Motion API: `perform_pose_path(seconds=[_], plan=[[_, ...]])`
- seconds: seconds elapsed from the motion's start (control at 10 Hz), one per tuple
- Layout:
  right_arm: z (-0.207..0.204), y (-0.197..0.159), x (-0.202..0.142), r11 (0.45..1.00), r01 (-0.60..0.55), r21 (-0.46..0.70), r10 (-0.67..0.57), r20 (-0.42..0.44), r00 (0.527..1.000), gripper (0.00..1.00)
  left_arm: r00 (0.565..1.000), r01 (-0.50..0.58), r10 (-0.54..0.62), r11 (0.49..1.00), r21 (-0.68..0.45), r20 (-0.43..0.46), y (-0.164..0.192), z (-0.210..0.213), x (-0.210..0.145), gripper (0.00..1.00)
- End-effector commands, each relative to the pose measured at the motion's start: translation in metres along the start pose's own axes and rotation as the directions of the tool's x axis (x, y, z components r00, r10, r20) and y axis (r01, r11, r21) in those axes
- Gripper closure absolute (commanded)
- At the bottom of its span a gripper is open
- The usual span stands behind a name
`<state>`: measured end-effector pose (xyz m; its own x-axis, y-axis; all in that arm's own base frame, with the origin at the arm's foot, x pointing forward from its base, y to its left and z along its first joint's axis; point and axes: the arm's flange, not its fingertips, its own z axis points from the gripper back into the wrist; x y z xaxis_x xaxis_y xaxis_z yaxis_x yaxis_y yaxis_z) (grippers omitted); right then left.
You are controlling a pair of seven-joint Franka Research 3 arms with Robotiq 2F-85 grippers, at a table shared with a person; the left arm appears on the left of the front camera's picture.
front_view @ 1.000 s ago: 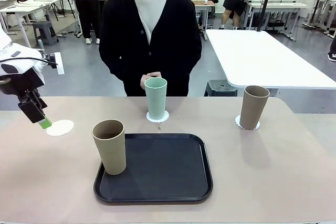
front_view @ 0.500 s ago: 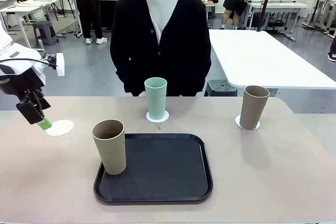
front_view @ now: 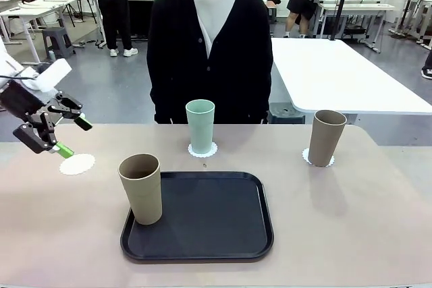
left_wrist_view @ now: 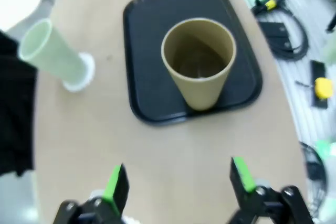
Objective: Place coasters on the table and set cups on them.
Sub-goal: Take one Reusable plastic cup from the Flat Tray and place it on a coaster set by the human.
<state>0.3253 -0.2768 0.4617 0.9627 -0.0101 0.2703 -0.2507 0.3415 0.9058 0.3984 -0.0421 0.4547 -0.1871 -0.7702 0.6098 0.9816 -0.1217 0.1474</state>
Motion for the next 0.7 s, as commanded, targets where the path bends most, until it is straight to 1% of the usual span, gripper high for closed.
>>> perform_pose_path(seconds=[0.0, 0.1, 0.2, 0.3, 0.4, 0.6], plan=[[0.001, 0.001, -0.001, 1.0, 0.0, -0.007, 0.0, -0.011, 1.0, 0.0, 0.984, -0.017, 0.014, 1.0, 0.013, 0.179, 0.002, -0.018, -0.035, 0.0], [0.001, 0.001, -0.001, 1.0, 0.0, -0.007, 0.0, -0.011, 1.0, 0.0, 0.969, -0.055, 0.046, 0.998, 0.029, 0.242, -0.001, -0.025, -0.047, 0.0], [0.001, 0.001, -0.001, 1.0, 0.0, -0.007, 0.0, -0.011, 1.0, 0.0, 0.963, -0.101, 0.087, 0.994, 0.041, 0.254, -0.004, -0.037, -0.056, 0.0], [0.001, 0.001, -0.001, 1.0, 0.0, -0.007, 0.0, -0.011, 1.0, 0.0, 0.959, -0.119, 0.112, 0.993, 0.008, 0.259, -0.01, -0.04, -0.064, 0.0], [0.001, 0.001, -0.001, 1.0, 0.0, -0.007, 0.0, -0.011, 1.0, 0.0, 0.96, -0.116, 0.116, 0.993, -0.016, 0.255, -0.014, -0.043, -0.069, 0.0], [0.001, 0.001, -0.001, 1.0, 0.0, -0.007, 0.0, -0.011, 1.0, 0.0, 0.946, -0.135, 0.146, 0.989, -0.056, 0.29, -0.014, -0.051, -0.08, 0.0]])
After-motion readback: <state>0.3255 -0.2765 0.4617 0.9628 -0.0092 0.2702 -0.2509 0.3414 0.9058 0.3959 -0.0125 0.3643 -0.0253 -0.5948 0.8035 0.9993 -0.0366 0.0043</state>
